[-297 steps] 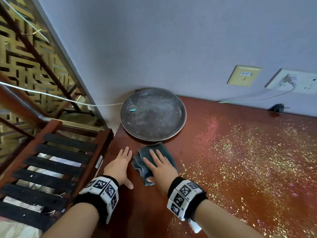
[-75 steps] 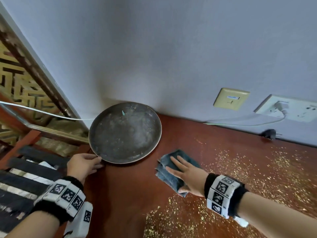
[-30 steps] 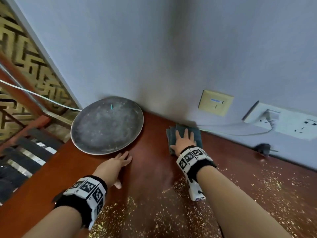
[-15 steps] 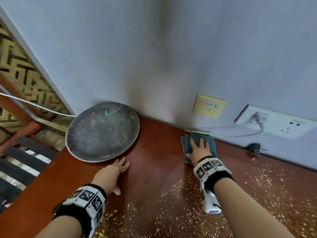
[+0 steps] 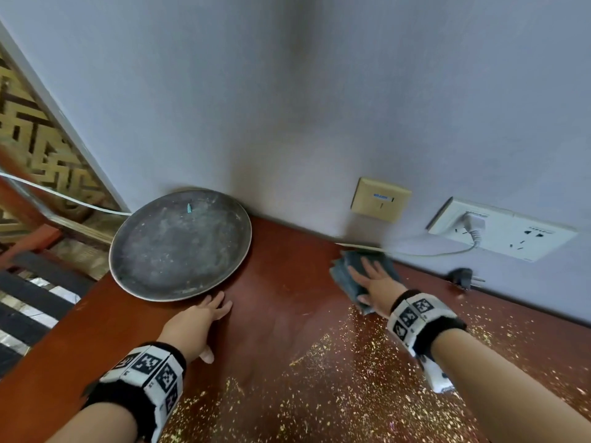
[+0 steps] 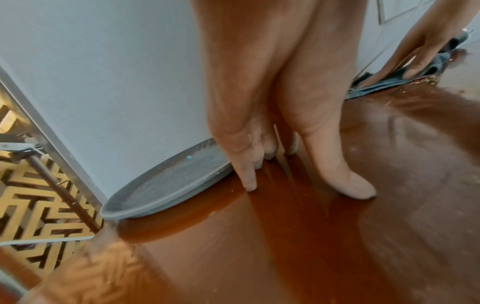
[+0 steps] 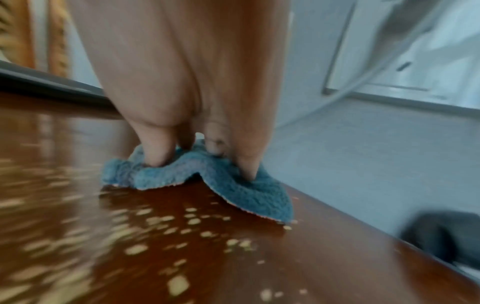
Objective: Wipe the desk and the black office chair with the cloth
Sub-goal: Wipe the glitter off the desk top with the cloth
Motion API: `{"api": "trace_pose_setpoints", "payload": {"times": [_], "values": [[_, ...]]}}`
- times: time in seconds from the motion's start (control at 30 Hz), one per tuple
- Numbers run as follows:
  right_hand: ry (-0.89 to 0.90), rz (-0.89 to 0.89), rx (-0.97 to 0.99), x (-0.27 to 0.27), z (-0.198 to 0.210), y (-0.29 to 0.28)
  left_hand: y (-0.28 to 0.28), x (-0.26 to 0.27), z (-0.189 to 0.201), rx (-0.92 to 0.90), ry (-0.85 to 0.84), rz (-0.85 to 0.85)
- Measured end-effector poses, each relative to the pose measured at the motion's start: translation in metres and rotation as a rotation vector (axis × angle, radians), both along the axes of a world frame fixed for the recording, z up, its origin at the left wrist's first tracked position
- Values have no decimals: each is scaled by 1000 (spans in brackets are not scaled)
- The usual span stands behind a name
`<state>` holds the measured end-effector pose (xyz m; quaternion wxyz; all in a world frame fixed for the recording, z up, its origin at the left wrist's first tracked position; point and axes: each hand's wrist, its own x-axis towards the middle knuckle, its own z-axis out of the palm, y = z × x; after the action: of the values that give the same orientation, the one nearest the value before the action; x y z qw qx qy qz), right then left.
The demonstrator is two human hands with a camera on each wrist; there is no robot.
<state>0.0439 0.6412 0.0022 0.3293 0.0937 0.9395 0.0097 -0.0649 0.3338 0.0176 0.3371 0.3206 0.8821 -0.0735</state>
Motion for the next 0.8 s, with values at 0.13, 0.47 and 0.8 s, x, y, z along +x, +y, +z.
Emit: {"api": "trace_pose_setpoints", "payload": {"times": [0.13,0.47,0.8], "values": [[-17,381,-70,23,-12,-28,7,-1,-1,-47,36,-63],[132,52,-120,9,-7,5,30,9,-12,110,-13,-88],[100,144,-83,-22,-14,-38,-30,8,-4,92,66,-8]]}}
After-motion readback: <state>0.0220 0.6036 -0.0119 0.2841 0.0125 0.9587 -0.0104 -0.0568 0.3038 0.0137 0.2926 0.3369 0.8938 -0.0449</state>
